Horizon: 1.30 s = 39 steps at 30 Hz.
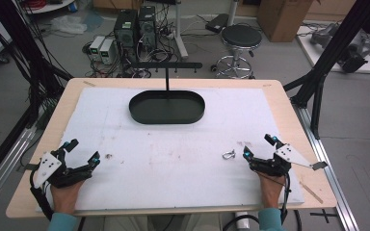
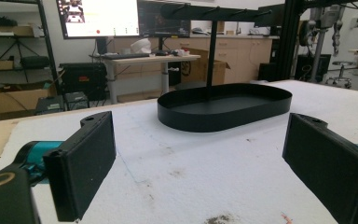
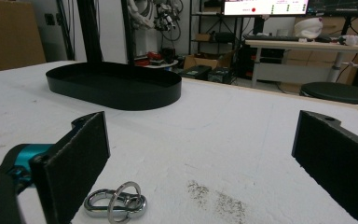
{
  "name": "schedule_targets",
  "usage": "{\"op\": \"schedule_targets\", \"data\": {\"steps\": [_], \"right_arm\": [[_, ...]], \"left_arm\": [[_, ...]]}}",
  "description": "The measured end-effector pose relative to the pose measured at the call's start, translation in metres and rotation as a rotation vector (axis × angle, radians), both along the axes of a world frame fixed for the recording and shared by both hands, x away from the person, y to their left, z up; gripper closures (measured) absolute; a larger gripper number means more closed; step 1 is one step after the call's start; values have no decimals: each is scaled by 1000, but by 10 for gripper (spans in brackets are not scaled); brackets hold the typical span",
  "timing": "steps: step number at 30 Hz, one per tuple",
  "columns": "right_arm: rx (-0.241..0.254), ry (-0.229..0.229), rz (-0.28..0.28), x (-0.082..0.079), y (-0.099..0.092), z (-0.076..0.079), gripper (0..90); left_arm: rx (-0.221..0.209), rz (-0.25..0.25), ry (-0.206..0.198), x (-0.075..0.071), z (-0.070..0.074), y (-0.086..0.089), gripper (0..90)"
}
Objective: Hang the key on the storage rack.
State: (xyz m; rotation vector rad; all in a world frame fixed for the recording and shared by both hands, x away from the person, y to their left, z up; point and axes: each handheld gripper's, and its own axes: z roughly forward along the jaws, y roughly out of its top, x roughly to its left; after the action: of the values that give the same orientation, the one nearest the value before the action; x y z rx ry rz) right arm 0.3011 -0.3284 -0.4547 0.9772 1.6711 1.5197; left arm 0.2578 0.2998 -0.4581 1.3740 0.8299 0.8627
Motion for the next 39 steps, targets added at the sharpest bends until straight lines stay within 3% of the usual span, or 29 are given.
{"op": "schedule_targets", "data": {"steps": [24, 29, 35, 39], "right_arm": [[13, 4, -3, 0, -1, 0, 32], [25, 38, 5, 3, -3, 2, 32], [-6, 37, 22, 2, -4, 17, 32], [-43, 96, 46, 6, -5, 34, 32]], "left_arm": [[-3, -1, -3, 0, 0, 0, 98], [-1, 1, -3, 0, 0, 0, 99], [0, -1, -1, 0, 0, 0, 99], [0, -2, -1, 0, 0, 0, 99]]}}
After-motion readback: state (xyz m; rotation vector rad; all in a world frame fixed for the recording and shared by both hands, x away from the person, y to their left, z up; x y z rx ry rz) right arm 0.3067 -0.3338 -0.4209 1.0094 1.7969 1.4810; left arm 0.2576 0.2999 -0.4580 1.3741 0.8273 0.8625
